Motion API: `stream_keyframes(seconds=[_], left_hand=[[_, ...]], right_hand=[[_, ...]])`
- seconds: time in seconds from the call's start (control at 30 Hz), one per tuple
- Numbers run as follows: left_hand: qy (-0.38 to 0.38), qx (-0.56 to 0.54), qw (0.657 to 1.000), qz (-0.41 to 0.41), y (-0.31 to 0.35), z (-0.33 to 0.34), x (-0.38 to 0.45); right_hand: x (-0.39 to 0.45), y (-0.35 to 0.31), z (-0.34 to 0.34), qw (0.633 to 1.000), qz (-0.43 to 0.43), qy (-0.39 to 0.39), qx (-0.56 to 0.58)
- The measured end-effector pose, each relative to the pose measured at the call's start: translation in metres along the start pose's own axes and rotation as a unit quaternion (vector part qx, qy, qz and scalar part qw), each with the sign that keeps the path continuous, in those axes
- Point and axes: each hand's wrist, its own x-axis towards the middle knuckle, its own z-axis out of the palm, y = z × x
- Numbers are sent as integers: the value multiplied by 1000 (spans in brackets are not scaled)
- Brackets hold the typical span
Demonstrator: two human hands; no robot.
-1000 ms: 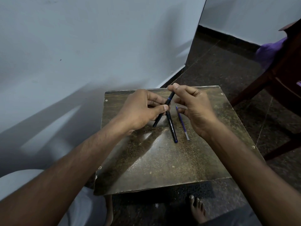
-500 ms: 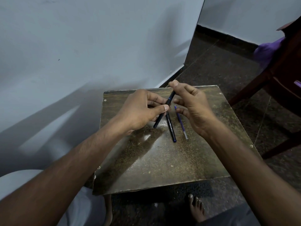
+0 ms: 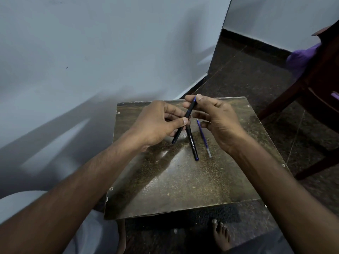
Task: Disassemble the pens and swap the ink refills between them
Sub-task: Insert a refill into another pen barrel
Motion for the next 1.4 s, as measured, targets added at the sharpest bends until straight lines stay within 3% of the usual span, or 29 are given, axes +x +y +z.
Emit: stream_keyframes(seconds=[0.13, 0.3, 0.43, 0.63, 0.73, 0.8, 0.87, 0.93, 1.07, 1.17, 1.27, 1.4], left_hand=[[-35, -20, 999, 0, 0, 2, -2], [-30, -9, 999, 20, -1, -1, 0], [-36, -11, 999, 26, 2, -1, -3], [-10, -9, 1000, 24, 6, 3, -5], [1, -2, 1000, 18, 5, -2, -4], [47, 9, 999, 12, 3, -9, 0], [105, 10, 994, 13, 2, -20, 4], [154, 13, 988, 22, 3, -33, 7], [183, 1, 983, 29, 5, -42, 8], [182, 1, 983, 21, 6, -39, 7], [177, 5, 984, 22, 6, -38, 7], [166, 24, 986, 22, 3, -35, 7]], right_hand=[[3, 4, -2, 999, -7, 33, -24], [3, 3, -4, 999, -24, -31, 25], [7, 5, -4, 999, -33, 14, 20], [10, 6, 2, 994, -95, 46, 7], [9, 7, 6, 994, -84, 58, -27], [8, 8, 9, 991, -72, 69, -88], [5, 11, 15, 955, -119, 100, -253], [0, 14, 24, 884, -201, 103, -410], [-6, 29, 44, 767, -278, -41, -577], [-9, 38, 56, 698, -286, -81, -652], [-10, 38, 65, 682, -279, -89, -670], [-12, 30, 65, 708, -260, -73, -652]])
